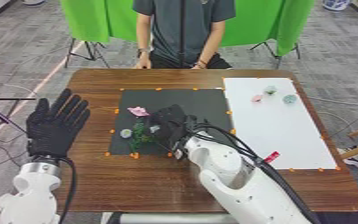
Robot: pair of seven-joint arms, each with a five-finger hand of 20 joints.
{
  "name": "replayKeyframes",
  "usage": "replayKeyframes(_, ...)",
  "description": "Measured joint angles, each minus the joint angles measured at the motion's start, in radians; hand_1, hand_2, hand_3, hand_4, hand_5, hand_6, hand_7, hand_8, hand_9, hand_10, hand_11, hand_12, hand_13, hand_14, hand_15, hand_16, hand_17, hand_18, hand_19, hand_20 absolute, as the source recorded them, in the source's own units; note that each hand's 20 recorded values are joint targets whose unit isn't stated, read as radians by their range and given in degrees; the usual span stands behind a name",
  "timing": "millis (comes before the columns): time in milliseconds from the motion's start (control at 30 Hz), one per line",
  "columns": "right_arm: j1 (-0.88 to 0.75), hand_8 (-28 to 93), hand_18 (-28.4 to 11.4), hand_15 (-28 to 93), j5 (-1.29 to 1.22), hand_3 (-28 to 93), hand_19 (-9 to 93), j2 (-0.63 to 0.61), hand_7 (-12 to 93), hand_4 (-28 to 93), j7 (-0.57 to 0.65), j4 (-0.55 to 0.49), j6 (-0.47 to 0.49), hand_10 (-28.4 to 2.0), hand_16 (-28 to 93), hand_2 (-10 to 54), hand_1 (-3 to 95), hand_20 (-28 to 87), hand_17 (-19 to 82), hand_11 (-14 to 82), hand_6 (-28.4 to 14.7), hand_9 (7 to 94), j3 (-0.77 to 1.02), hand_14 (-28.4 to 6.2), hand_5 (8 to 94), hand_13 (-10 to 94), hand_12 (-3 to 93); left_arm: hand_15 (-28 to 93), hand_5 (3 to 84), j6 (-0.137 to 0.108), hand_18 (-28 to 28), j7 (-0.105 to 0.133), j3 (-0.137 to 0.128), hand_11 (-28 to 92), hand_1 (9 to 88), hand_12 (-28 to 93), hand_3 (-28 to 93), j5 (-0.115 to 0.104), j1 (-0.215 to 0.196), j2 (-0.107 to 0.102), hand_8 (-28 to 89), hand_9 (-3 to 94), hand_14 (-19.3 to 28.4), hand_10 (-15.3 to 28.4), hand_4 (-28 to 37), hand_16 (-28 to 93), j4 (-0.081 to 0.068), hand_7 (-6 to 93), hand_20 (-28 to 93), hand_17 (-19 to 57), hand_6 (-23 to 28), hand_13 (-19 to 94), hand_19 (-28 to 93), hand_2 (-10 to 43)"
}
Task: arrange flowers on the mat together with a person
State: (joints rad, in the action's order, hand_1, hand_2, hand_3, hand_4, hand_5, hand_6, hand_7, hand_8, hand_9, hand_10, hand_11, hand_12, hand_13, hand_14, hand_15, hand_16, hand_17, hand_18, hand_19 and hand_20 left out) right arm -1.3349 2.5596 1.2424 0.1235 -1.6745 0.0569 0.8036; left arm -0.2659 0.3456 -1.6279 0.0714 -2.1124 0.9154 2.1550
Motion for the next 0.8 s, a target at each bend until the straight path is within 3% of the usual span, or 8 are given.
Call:
replayKeyframes(333, -0.011, -18, -18.1, 51, 0.006, 80, 70, 0.007, 27, -28, -0.001, 0.002, 0.032, -11.2, 32, -9.5, 51.1, 31, 25, 20.4, 0.3, 51.7, 0.016, -7.3, 50.1, 51, 18.9, 20, 45.5, 0.003, 10.3, -0.003, 0.001, 16, 26.7, 5, 72, -0.004, 0.019, -0.001, -9, 38.6, 12.3, 13.4, -28.3, -7, -0.005, 8.8, 9, -1.7, 6.6, 28, 23, 12.1)
replayKeyframes(500, -0.019, -17, -18.2, 51, 0.006, 80, 70, 0.008, 26, -28, -0.001, -0.007, 0.046, -11.4, 31, -9.5, 53.1, 30, 25, 18.6, 0.5, 50.5, 0.017, -7.1, 49.3, 51, 18.1, 20, 45.6, 0.004, 10.4, -0.003, 0.001, 17, 33.0, 5, 72, -0.007, 0.019, -0.001, -9, 38.7, 12.2, 13.1, -28.3, -7, -0.005, 9.2, 9, -1.7, 6.6, 28, 24, 6.7)
replayKeyframes(800, -0.034, -17, -18.3, 52, -0.006, 78, 70, 0.007, 24, -28, 0.026, -0.03, 0.061, -12.4, 22, -9.5, 51.4, 29, 24, 16.0, -0.2, 48.2, 0.016, -8.9, 47.3, 49, 17.7, 20, 45.5, 0.003, 10.4, -0.009, 0.001, 17, 34.4, 5, 72, -0.008, 0.019, 0.001, -10, 38.5, 12.0, 12.7, -28.3, -7, -0.006, 9.8, 10, -1.8, 6.7, 28, 24, 3.5)
